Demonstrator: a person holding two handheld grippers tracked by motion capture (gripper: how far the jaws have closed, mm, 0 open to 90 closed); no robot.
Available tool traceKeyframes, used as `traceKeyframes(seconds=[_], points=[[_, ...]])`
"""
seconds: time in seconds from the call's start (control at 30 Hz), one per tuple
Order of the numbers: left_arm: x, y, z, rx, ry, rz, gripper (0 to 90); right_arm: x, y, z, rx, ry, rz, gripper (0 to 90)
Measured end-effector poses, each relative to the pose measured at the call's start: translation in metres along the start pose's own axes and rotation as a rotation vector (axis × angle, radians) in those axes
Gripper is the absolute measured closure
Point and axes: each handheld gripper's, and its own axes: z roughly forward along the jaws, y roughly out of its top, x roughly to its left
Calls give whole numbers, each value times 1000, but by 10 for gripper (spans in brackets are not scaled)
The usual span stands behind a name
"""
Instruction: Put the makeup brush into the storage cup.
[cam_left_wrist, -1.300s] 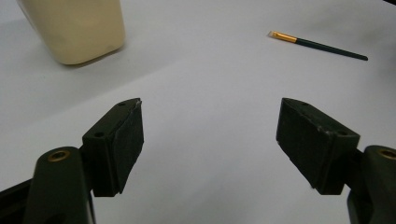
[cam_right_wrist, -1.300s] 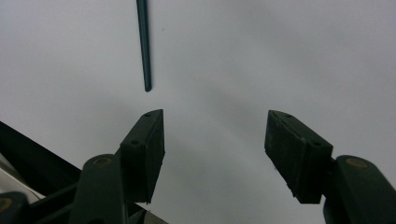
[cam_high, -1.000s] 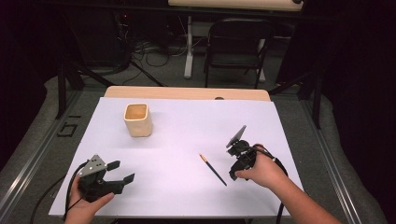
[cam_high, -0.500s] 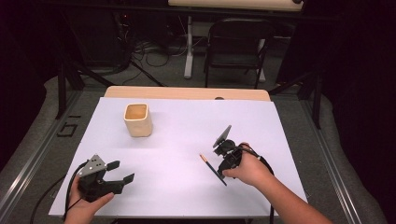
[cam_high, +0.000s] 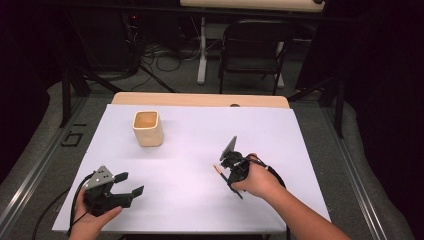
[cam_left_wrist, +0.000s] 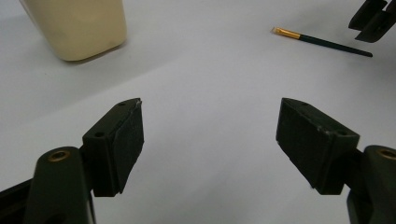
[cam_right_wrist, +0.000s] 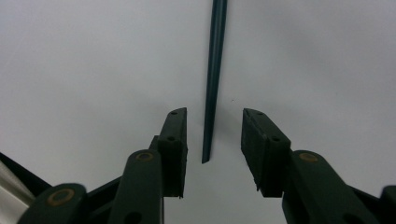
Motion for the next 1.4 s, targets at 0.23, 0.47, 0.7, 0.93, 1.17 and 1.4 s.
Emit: traceKeyframes(seconds=[0.23, 0.47, 0.7, 0.93, 1.17, 1.4], points=[[1, 0, 0, 2, 2, 0, 236, 2, 6, 5, -2, -8, 6, 679], [1, -1, 0, 3, 2, 1, 236, 3, 11, 9, 0, -8, 18, 744], [2, -1, 0, 3, 4, 0, 237, 5, 13, 14, 5, -11, 9, 779], [2, -2, 0, 7, 8, -4, 243, 4, 13, 20, 23, 11, 14, 791], [2, -2, 0, 8, 10, -5, 243, 7, 12, 25, -17, 4, 26, 817], [3, -2, 0, 11, 10, -2, 245, 7, 12, 26, -4, -3, 20, 845]])
